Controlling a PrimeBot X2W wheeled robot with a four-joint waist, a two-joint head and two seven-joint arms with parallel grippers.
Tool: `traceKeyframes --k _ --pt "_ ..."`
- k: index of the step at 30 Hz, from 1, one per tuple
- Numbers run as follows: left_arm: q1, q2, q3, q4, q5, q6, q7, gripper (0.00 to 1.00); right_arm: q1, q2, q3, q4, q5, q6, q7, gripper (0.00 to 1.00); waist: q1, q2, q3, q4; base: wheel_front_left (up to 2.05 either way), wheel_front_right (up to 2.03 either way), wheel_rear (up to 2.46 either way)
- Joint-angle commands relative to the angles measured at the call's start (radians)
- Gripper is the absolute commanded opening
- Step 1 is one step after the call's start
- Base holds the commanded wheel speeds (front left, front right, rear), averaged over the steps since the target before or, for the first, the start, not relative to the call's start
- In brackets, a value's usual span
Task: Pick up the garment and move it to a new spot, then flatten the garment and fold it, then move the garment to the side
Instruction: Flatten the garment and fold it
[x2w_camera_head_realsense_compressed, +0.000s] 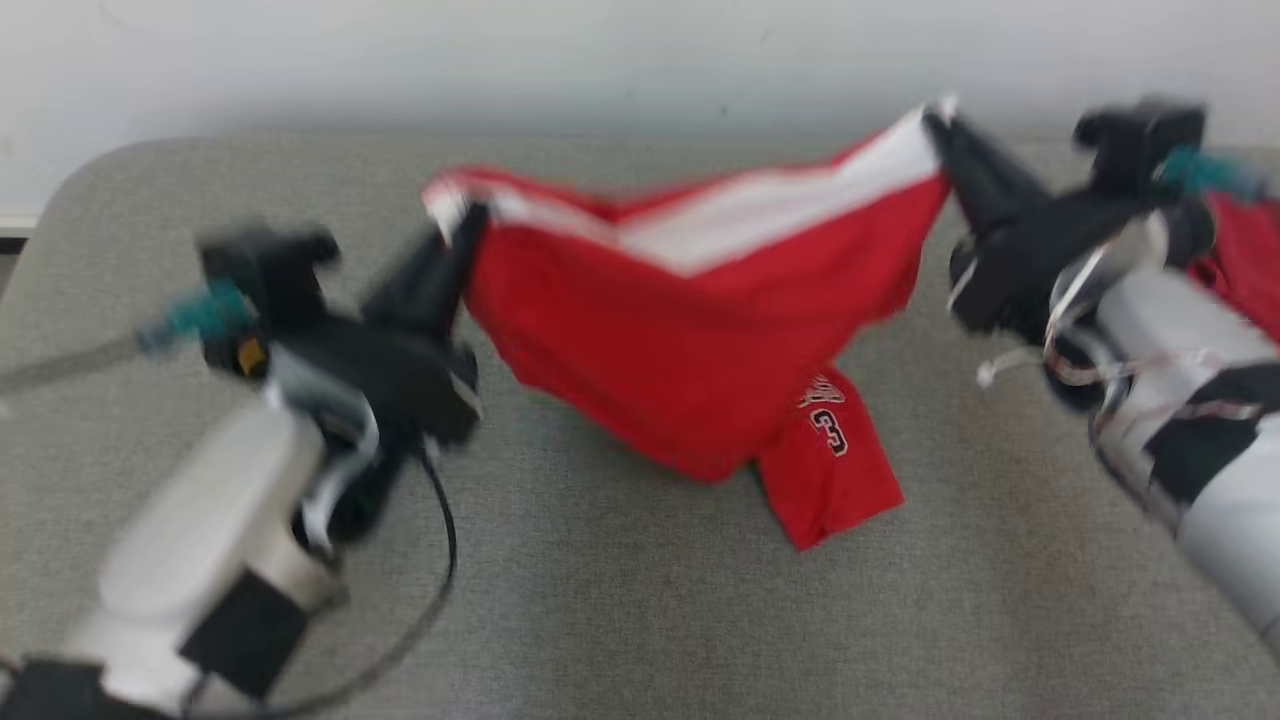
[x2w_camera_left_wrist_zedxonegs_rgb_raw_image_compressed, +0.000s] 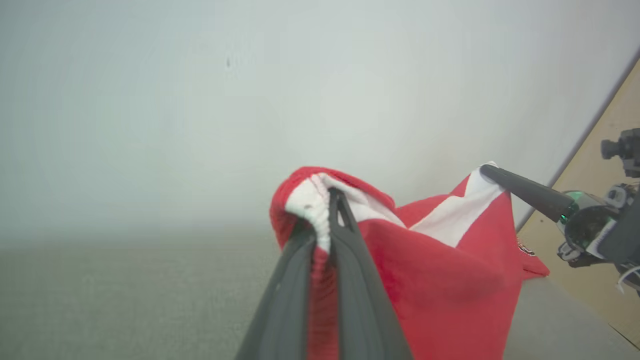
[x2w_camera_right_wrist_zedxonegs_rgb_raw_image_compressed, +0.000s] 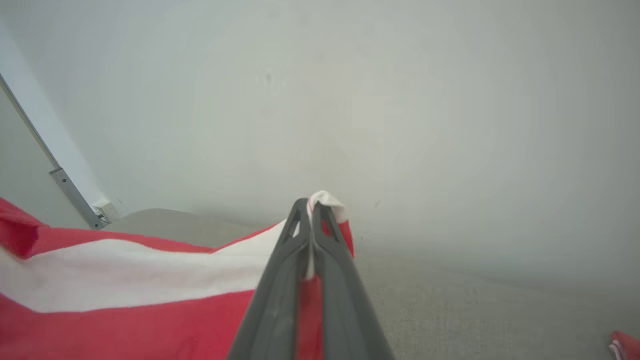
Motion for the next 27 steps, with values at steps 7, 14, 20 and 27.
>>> traceKeyframes --k 7,14,20,27 --pt "-0.399 0.001 0.076 0.040 -0.003 0.006 0.110 0.00 -0.312 0.015 -0.103 0.029 0.069 -0.003 0.047 0.00 0.0001 0.0000 0.186 -0.065 0.00 0.00 0.00" --pt "-0.751 -0.027 0.083 0.148 0.041 -0.008 0.171 0.00 -0.603 0.019 -0.189 0.107 0.089 -0.003 0.075 0.00 0.0001 0.0000 0.335 -0.095 0.00 0.00 0.00" --pt "-1.020 -0.062 0.073 0.289 0.085 -0.025 0.169 0.00 -0.830 0.025 -0.198 0.193 0.046 -0.003 0.088 0.00 0.0001 0.0000 0.441 -0.117 0.00 0.00 0.00" --pt "-1.206 -0.093 0.030 0.429 0.096 -0.042 0.147 0.00 -0.969 0.055 -0.184 0.263 0.017 -0.003 0.084 0.00 0.0001 0.0000 0.524 -0.149 0.00 0.00 0.00"
